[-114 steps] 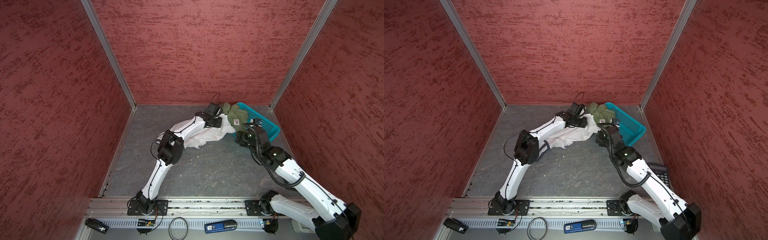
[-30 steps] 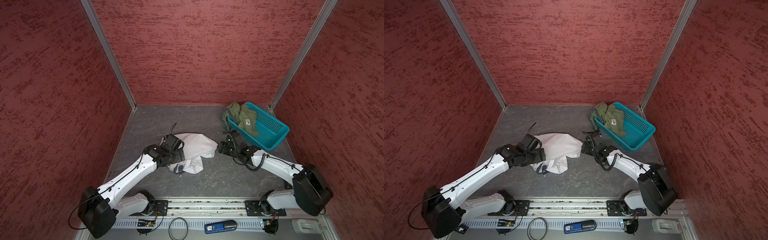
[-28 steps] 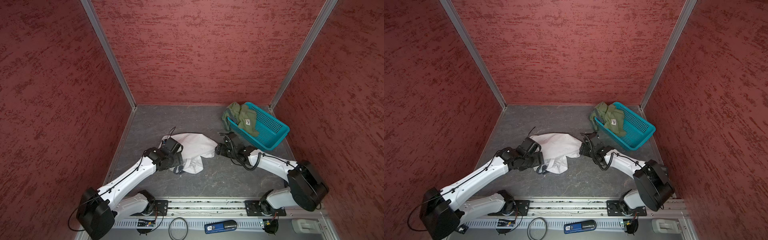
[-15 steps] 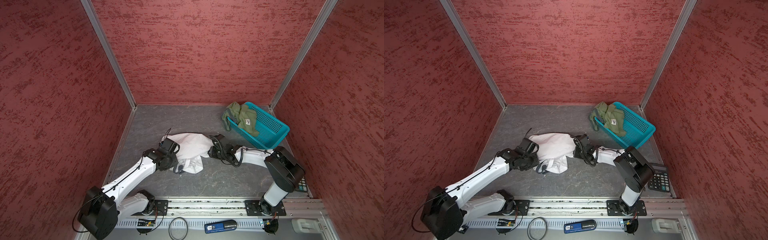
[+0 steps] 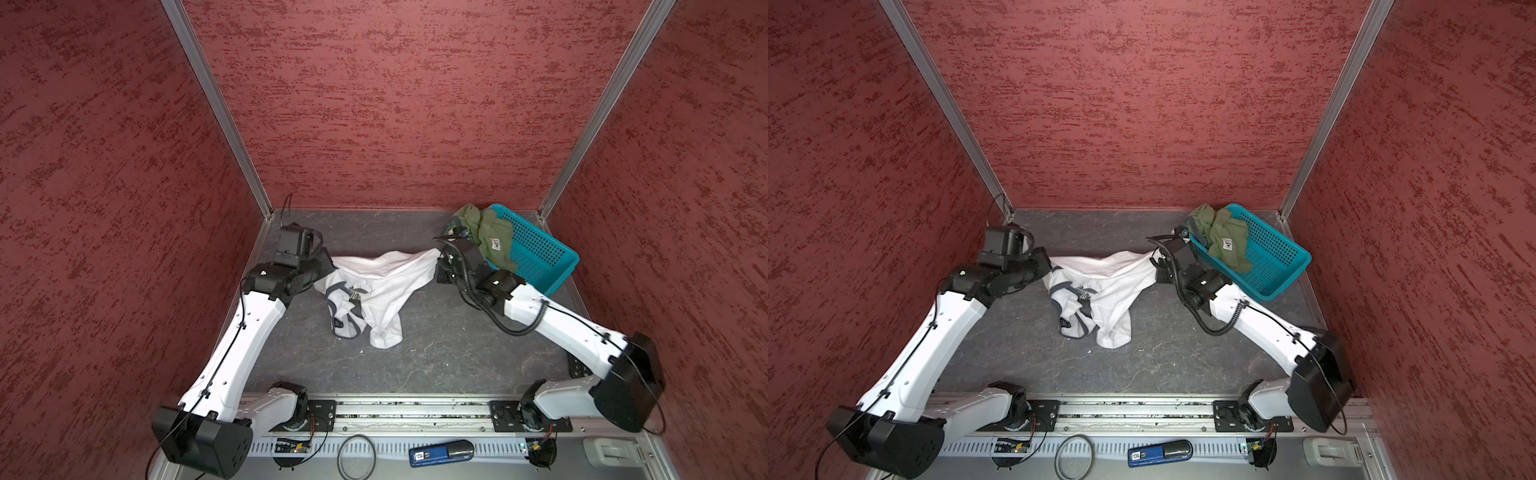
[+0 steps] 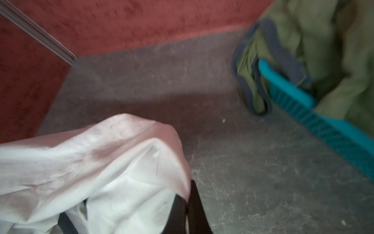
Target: Fold and stack the tank tops
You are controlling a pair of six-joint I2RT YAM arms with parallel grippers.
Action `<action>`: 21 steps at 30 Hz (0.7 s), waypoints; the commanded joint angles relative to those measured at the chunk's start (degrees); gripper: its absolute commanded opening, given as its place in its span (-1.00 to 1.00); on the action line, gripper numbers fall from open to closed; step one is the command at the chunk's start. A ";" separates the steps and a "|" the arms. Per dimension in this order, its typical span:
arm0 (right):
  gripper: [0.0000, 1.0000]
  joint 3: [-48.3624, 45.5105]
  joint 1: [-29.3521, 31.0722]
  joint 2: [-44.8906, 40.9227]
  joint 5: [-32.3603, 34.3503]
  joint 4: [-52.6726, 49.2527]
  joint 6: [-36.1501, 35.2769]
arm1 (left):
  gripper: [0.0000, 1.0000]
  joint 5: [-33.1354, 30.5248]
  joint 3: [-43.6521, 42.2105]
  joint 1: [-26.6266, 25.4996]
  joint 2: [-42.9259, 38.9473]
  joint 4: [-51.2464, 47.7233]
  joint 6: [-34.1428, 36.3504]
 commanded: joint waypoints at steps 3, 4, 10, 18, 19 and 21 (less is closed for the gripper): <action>-1.00 5.60 -0.11 -10.84 4.88 -5.52 -6.39 | -1.00 -1.77 13.12 1.48 -2.04 -4.11 6.19; -1.00 5.74 -0.12 -12.39 4.40 -5.52 -6.45 | -1.00 -1.88 14.36 1.55 -2.54 -4.12 6.27; -1.00 1.70 -0.11 -14.08 2.95 -4.21 -4.23 | -0.96 -0.10 12.36 2.83 0.84 -2.72 7.18; -1.00 -3.95 -0.64 -4.61 -1.65 -1.26 0.75 | 0.39 3.08 14.84 3.24 26.11 -11.54 8.16; -1.00 -4.14 -0.72 -4.22 -1.55 -1.43 1.16 | 0.47 1.85 14.73 2.48 26.99 -12.01 7.86; -1.00 -4.63 -0.97 -4.28 -1.06 -1.78 1.55 | 0.60 1.16 11.80 1.09 24.74 -10.10 6.47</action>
